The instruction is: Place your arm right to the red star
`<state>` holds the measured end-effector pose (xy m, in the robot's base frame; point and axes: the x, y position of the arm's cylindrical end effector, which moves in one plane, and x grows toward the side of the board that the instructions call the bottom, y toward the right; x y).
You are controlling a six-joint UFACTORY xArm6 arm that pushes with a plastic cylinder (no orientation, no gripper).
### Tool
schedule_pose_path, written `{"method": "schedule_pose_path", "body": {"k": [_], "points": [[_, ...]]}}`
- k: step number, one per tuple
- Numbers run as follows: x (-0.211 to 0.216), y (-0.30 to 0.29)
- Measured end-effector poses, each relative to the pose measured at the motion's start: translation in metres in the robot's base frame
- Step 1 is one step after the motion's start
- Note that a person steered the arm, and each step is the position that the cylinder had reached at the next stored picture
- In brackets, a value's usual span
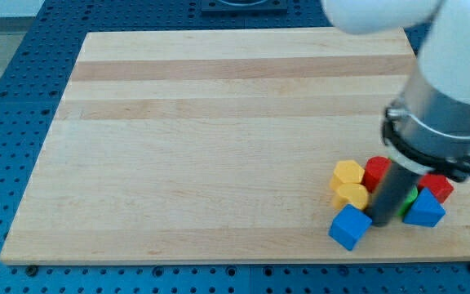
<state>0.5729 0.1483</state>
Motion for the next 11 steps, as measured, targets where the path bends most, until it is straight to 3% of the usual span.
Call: {"method": "schedule_pose_path", "body": {"k": [3,4,6,7,8,11], "points": [[-0.076,-0.100],[-0.106,-0.072],[-0.100,0.117],[-0.086,0.180],[-0.049,0.184],[-0.035,0.135]]}}
